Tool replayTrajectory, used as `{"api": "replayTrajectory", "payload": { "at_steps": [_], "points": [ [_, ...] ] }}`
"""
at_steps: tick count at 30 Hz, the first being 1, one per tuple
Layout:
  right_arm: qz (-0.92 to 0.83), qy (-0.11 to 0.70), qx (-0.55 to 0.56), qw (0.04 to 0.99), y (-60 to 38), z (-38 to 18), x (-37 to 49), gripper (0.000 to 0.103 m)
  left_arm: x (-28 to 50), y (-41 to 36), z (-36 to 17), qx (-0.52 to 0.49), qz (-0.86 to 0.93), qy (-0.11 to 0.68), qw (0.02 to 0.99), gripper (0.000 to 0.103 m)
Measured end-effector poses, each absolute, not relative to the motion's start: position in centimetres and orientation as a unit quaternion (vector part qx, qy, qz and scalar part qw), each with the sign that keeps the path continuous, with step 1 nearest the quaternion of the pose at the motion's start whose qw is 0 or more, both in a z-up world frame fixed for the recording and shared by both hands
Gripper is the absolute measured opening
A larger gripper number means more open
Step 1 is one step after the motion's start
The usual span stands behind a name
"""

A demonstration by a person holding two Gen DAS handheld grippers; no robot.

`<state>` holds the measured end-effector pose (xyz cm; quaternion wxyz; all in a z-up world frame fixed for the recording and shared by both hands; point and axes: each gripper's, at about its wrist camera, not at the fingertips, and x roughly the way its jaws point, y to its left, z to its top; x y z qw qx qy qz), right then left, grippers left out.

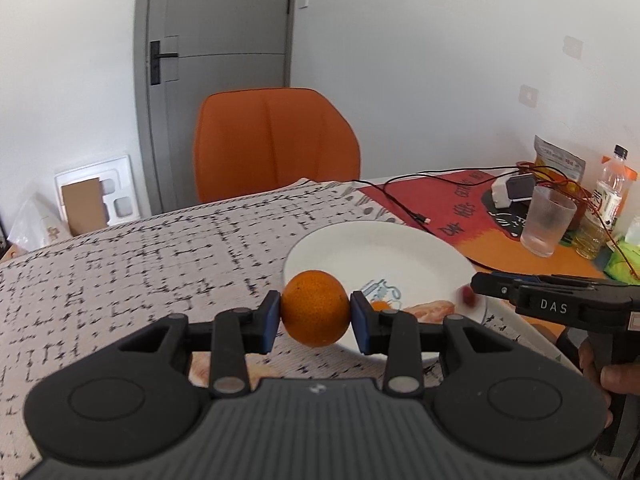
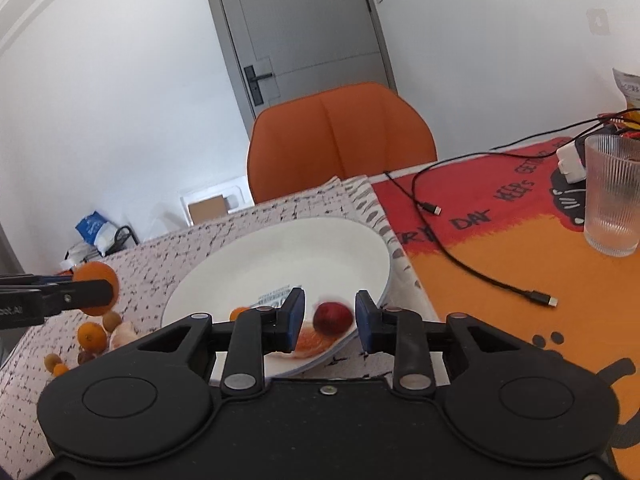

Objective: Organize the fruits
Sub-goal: 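Carry the large orange in the left gripper while the right gripper releases the red fruit onto the plate, then open the left gripper to set the large orange on the plate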

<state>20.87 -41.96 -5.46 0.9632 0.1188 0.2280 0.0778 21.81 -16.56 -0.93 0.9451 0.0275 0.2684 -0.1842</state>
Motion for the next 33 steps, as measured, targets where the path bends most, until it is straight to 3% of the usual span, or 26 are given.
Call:
{"api": "replayTrajectory", "payload": {
  "at_steps": [12,20,25,30,33],
  "points": [
    [0.076,0.231,0.134,0.961,-43.1,-5.7,18.9,0.034,23.2,-19.6,-1.4,0.057,-0.21,0.271,0.938,0.036],
    [0.076,0.225,0.136,0.962,-42.8,-5.4,18.1,0.049,23.2,-18.6,-1.0,0.046,-0.187,0.271,0.943,0.041],
    [0.08,0.222,0.136,0.962,-42.3,-5.2,17.9,0.063,22.6,-17.1,-0.8,0.04,-0.17,0.271,0.947,0.054],
    [0.079,0.22,0.136,0.963,-41.6,-4.9,17.7,0.081,21.7,-15.3,-0.3,0.03,-0.145,0.261,0.954,0.078],
    [0.08,0.216,0.139,0.963,-41.2,-4.6,17.5,0.09,21.1,-14.1,0.1,0.024,-0.13,0.251,0.959,0.085]
  ]
}}
